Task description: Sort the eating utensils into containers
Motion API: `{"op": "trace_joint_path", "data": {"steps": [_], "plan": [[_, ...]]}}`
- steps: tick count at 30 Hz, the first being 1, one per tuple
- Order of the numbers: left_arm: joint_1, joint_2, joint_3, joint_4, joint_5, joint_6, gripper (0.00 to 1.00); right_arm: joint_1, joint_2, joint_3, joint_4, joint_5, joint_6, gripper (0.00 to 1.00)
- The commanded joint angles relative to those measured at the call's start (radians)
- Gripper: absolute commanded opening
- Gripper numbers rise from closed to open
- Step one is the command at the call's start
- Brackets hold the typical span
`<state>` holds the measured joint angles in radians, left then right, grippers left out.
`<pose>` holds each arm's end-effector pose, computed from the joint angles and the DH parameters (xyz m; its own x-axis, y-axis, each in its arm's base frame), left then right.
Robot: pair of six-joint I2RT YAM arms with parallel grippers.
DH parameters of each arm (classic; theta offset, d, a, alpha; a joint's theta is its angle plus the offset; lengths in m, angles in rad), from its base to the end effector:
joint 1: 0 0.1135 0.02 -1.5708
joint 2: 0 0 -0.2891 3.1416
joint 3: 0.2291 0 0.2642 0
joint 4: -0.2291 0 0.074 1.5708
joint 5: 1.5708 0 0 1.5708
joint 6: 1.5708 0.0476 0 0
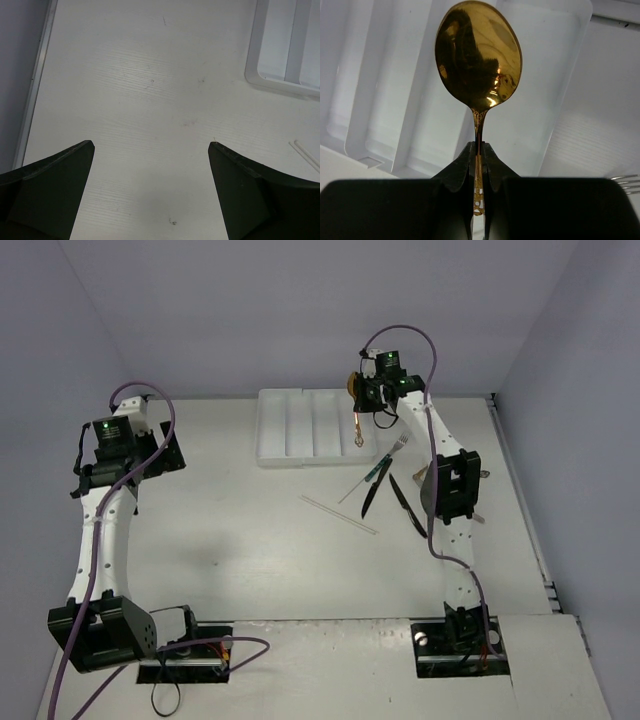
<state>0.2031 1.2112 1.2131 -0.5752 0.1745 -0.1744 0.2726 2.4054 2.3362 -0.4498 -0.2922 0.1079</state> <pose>0.2730 0.0478 0.3790 -0.5135 -0.2802 -0.8110 -0.1471 0.9599 -0.2385 0.5731 0.1744 0.2904 -0.5286 -0.0407 -0.8479 -0.4444 0.8643 0.2356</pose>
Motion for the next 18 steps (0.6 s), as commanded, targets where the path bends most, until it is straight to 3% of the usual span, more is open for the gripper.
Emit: {"op": "trace_joint_path", "data": {"steps": [1,7,13,14,15,16,18], "plan": [[0.004,-0.006,0.003,0.075,0.002,-0.024,0.97,-0.023,0.008,0.064,0.141,0.010,0.040,0.00],[0.004,-0.001,-0.009,0.078,-0.001,-0.018,0.97,-0.024,0.055,0.068,0.172,0.008,0.056,0.00],[0.004,0.007,-0.012,0.078,0.000,-0.019,0.97,-0.026,0.080,0.069,0.184,0.012,0.061,0.06],[0.004,0.008,-0.012,0.078,0.000,-0.019,0.97,-0.026,0.082,0.068,0.185,0.009,0.061,0.12],[0.004,0.009,-0.012,0.077,0.001,-0.019,0.97,-0.026,0.082,0.067,0.186,0.008,0.063,0.24],[0.004,0.009,-0.010,0.077,0.004,-0.019,0.97,-0.026,0.079,0.064,0.186,0.006,0.064,0.42],[0.004,0.004,-0.010,0.078,0.005,-0.015,0.97,-0.026,0.067,0.054,0.186,-0.008,0.068,0.63]]}}
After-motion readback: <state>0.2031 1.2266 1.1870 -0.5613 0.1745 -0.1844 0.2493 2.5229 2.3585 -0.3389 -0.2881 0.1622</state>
